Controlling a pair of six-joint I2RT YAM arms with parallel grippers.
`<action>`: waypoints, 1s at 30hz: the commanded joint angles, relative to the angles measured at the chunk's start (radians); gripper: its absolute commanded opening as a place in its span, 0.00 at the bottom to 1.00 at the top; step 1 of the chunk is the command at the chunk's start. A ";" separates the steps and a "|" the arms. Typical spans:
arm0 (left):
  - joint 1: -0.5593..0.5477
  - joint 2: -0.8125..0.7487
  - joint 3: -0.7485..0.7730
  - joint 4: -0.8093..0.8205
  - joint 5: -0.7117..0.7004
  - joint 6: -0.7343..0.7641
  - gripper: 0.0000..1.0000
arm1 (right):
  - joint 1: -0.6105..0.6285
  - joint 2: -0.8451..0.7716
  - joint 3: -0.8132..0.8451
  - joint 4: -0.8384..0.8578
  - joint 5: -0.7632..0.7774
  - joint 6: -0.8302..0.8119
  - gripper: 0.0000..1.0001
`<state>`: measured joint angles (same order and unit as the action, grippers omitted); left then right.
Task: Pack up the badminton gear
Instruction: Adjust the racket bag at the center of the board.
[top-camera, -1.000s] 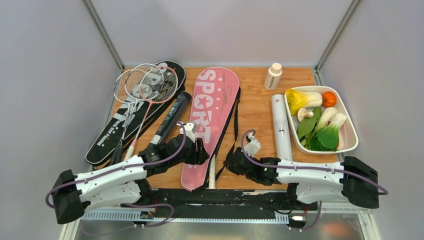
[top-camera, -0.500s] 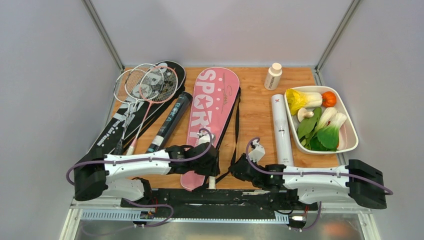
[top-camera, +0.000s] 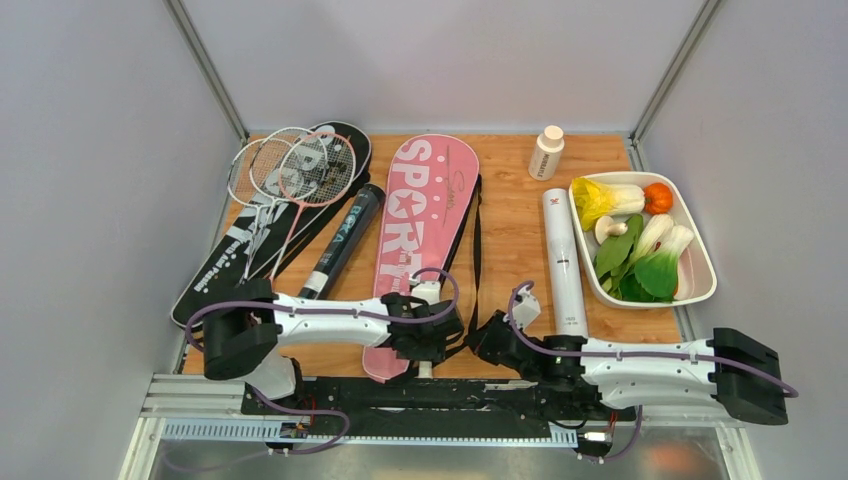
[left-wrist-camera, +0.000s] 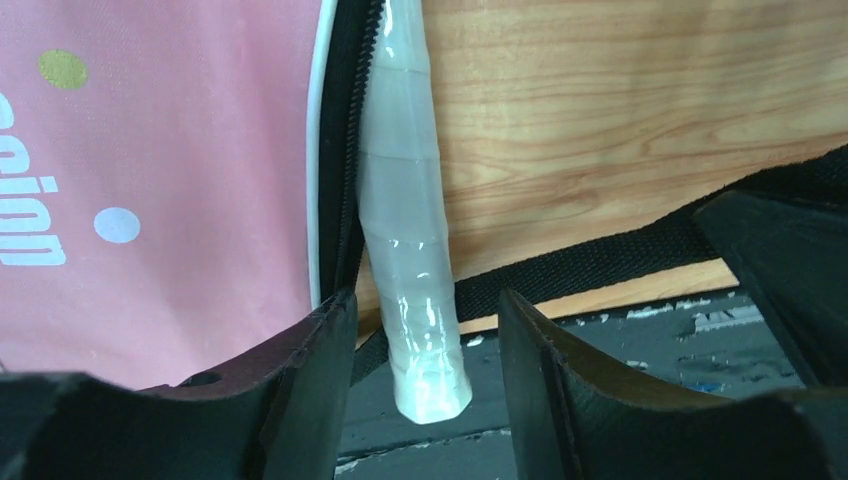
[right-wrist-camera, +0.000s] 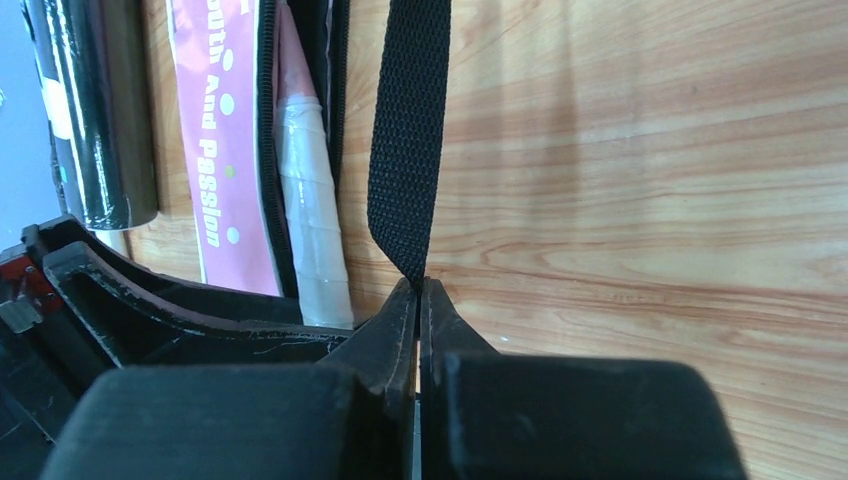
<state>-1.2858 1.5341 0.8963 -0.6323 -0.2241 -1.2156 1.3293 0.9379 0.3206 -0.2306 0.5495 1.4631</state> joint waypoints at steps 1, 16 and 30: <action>-0.016 0.074 0.088 -0.103 -0.058 -0.056 0.59 | 0.010 -0.022 -0.017 0.047 0.032 -0.010 0.00; -0.014 -0.033 0.150 -0.074 -0.270 -0.129 0.00 | 0.094 -0.078 -0.171 0.347 -0.269 -0.436 0.00; -0.014 -0.009 0.116 -0.036 -0.403 -0.144 0.00 | 0.283 -0.189 -0.182 0.536 -0.232 -0.695 0.00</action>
<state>-1.3304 1.5276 0.9970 -0.7403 -0.3477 -1.3117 1.5234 0.8436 0.1574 0.1532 0.4316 0.8139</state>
